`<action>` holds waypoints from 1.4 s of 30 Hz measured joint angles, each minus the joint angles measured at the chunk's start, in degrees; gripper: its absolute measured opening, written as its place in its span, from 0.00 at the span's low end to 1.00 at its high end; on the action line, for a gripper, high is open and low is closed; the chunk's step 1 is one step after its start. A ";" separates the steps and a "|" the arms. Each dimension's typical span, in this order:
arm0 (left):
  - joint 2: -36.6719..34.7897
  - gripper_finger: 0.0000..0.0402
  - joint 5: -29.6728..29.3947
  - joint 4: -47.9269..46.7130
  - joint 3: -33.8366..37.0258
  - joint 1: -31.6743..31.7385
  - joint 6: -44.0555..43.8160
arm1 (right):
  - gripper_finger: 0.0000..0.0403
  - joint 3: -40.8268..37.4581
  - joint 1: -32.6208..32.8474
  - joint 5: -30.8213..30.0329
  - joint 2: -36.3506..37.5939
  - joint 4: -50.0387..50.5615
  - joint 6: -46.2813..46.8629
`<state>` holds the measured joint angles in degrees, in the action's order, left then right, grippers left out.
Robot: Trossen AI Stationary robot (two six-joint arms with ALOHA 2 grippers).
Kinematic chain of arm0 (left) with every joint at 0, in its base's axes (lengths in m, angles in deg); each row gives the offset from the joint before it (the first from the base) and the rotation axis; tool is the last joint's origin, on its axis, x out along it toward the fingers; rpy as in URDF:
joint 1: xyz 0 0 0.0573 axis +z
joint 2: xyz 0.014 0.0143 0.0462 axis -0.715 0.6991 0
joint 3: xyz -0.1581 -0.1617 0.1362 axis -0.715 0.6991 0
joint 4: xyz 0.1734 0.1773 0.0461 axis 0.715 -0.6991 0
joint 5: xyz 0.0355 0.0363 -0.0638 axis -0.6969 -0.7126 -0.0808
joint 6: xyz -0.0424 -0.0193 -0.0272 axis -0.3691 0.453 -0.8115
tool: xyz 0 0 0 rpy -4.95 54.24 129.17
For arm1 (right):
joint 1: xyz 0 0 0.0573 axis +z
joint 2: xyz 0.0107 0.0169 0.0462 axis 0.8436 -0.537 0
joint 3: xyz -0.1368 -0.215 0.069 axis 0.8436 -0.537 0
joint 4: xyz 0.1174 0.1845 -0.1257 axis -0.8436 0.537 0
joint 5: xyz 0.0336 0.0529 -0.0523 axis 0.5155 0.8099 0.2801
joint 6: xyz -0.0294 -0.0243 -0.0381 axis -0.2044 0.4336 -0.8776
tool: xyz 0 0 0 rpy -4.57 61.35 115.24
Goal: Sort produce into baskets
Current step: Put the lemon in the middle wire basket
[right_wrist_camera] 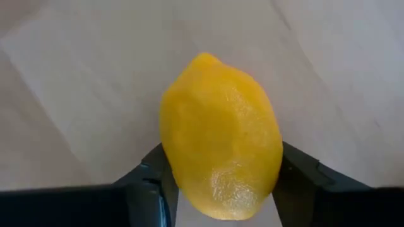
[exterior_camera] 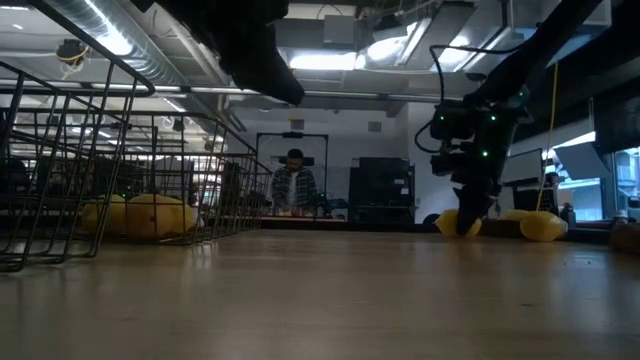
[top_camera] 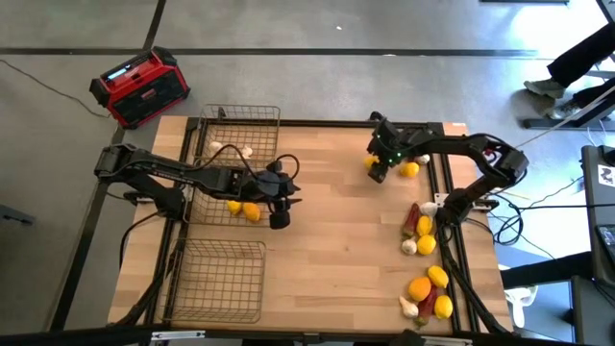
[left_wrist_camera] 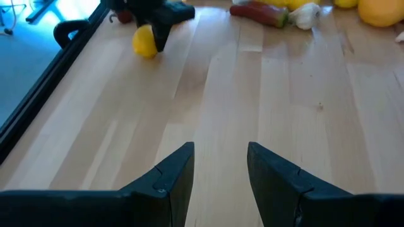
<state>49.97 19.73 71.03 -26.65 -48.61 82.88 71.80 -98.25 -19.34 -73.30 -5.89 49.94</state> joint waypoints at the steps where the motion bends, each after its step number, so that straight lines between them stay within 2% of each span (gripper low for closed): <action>1: 0.00 0.36 0.00 0.11 0.00 -0.01 0.00 | 0.43 0.00 0.93 -0.02 0.00 -0.58 0.01; 9: 0.00 0.37 0.06 0.16 0.00 0.27 -0.68 | 0.49 0.00 10.04 -0.03 0.04 -5.49 2.43; 12: 0.00 0.42 0.14 0.18 0.00 1.02 -2.85 | 0.47 0.00 13.55 -0.03 0.04 -8.81 2.89; 17: 0.00 0.50 3.69 0.35 0.00 2.39 -5.09 | 0.47 0.01 18.40 -0.02 0.07 -13.62 3.87; 22: 0.00 0.53 3.74 3.01 -0.02 2.72 -4.90 | 0.47 0.02 22.72 -0.03 0.07 -17.96 4.47; 27: 0.02 0.54 8.44 4.90 -0.02 3.17 -4.72 | 0.48 0.02 26.06 -0.03 0.07 -22.40 6.10; 42: 0.24 0.57 8.51 10.69 -0.02 3.66 -5.32 | 0.48 0.07 32.24 -1.13 0.09 -34.39 6.26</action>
<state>50.21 28.24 81.72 -26.67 -44.95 77.57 71.87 -66.01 -20.47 -73.21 -40.28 56.20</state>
